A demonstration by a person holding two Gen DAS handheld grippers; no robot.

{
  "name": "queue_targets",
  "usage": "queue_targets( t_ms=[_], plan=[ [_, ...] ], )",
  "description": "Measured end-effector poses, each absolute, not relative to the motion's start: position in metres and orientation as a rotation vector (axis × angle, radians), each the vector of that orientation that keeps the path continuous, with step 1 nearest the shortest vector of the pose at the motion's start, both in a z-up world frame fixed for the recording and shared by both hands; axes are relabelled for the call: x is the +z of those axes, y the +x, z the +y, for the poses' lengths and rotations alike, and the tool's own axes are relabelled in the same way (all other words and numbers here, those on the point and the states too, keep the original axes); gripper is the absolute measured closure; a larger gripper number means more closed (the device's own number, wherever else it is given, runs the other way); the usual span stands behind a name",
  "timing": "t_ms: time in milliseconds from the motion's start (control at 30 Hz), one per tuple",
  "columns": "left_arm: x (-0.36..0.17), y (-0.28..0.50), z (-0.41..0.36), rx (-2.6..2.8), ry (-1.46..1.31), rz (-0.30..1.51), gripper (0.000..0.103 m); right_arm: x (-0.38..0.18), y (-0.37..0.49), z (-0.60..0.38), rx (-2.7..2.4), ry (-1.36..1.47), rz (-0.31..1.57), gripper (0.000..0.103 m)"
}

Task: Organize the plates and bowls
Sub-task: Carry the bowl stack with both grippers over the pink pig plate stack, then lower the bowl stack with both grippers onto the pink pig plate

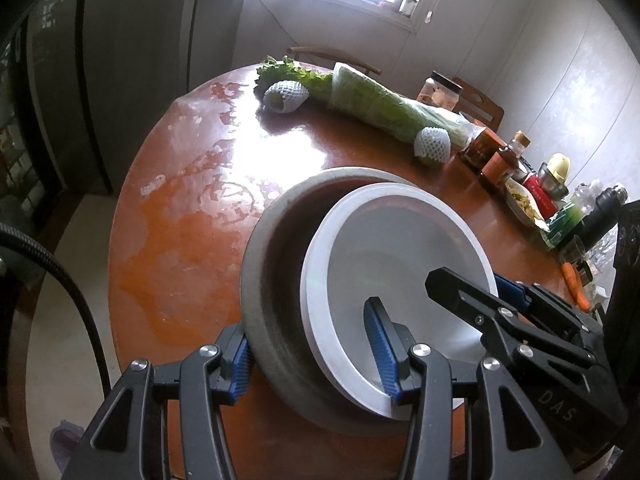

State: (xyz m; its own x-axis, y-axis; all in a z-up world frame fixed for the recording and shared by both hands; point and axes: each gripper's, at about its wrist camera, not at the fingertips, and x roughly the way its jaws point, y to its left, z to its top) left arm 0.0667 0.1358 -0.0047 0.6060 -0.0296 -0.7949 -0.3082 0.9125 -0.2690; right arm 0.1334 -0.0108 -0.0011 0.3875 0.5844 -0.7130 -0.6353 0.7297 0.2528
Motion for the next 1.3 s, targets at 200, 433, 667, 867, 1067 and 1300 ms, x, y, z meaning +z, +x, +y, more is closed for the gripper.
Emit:
queue_targets(
  t_ms=[200,433,667,867,1067,1300],
  plan=[
    [-0.007,0.066,0.138,0.166,-0.405,0.904,0.053,-0.001,0.131,-0.007,0.775,-0.079,0.858,0.057],
    [-0.008,0.063,0.140,0.163,-0.418,0.891,0.052,-0.002,0.131,-0.005,0.766,-0.078,0.858,0.056],
    [-0.007,0.061,0.144,0.168,-0.427,0.893,0.052,-0.002,0.131,-0.004,0.766,-0.081,0.859,0.052],
    [-0.005,0.059,0.145,0.174,-0.427,0.893,0.052,-0.002,0.129,-0.002,0.762,-0.096,0.855,0.049],
    [-0.003,0.057,0.145,0.172,-0.426,0.888,0.052,-0.001,0.130,-0.003,0.759,-0.094,0.852,0.047],
    [0.001,0.051,0.146,0.153,-0.449,0.873,0.049,0.003,0.129,-0.006,0.733,-0.108,0.829,0.042]
  ],
)
